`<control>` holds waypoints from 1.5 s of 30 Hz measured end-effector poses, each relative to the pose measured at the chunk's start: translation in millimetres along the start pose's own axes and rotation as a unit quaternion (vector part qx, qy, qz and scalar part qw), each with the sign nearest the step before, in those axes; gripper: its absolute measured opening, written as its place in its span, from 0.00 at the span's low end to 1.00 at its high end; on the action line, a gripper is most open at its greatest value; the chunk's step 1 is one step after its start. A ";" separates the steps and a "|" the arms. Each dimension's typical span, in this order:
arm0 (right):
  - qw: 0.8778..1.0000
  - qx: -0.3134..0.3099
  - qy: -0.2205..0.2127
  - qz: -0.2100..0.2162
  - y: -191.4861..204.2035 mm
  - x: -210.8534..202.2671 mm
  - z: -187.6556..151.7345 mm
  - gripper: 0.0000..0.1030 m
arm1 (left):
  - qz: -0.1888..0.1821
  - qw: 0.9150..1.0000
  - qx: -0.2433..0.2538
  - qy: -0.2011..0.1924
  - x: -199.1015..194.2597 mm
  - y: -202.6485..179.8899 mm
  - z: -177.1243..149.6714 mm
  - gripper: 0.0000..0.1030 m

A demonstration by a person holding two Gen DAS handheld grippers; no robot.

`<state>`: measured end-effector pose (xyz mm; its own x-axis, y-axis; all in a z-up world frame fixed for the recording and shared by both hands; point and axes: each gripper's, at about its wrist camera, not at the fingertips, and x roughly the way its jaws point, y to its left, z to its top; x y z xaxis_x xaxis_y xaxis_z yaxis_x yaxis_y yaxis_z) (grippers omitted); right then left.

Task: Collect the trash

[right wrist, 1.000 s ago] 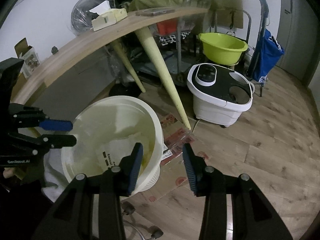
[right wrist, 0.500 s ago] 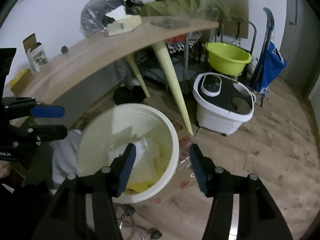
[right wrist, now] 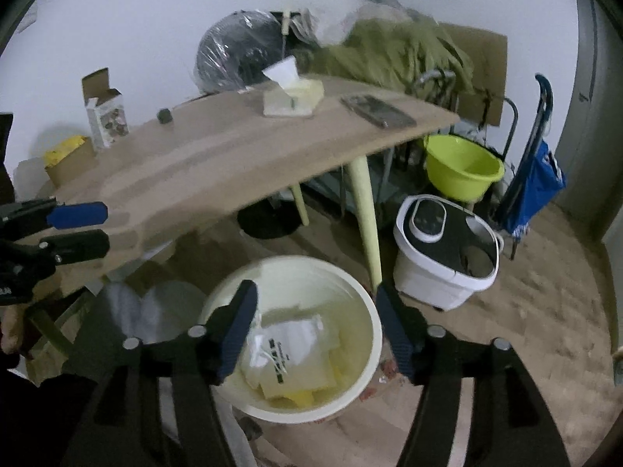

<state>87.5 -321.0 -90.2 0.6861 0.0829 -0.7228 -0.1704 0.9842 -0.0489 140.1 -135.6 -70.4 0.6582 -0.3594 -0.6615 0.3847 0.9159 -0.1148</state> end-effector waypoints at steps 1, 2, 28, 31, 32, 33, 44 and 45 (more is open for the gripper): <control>1.000 -0.003 -0.003 0.002 3.8 -3.2 3.5 0.70 | 0.006 1.000 -0.003 -0.010 -6.0 3.2 -0.6 0.48; 1.000 -0.008 -0.007 0.009 9.2 -7.4 8.6 0.72 | 0.014 1.000 -0.007 -0.020 -12.6 6.8 -1.1 0.48; 0.985 -0.105 -0.119 0.070 103.6 -82.3 96.9 0.84 | 0.196 0.962 -0.085 -0.171 -130.6 85.4 -11.1 0.96; 0.983 -0.110 -0.124 0.075 108.0 -84.9 98.0 0.85 | 0.215 0.957 -0.078 -0.179 -136.5 85.6 -11.3 0.98; 0.984 -0.109 -0.123 0.076 108.5 -84.0 98.5 0.85 | 0.216 0.957 -0.077 -0.179 -138.6 84.8 -13.0 0.98; 0.984 -0.108 -0.122 0.077 108.3 -82.9 98.0 0.85 | 0.215 0.957 -0.076 -0.178 -138.2 84.8 -12.7 0.98; 0.987 -0.091 -0.107 0.077 90.4 -68.1 90.4 0.85 | 0.208 0.958 -0.081 -0.179 -128.3 77.4 -9.5 0.98; 0.987 -0.089 -0.106 0.077 88.1 -66.7 89.7 0.85 | 0.205 0.959 -0.079 -0.178 -127.0 76.1 -8.6 0.98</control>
<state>90.3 -225.7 15.6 0.7717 0.2783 -0.5718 -0.3928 0.9157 -0.0844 80.3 -18.7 -1.5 0.9237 0.0244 -0.3823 -0.0380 0.9989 -0.0281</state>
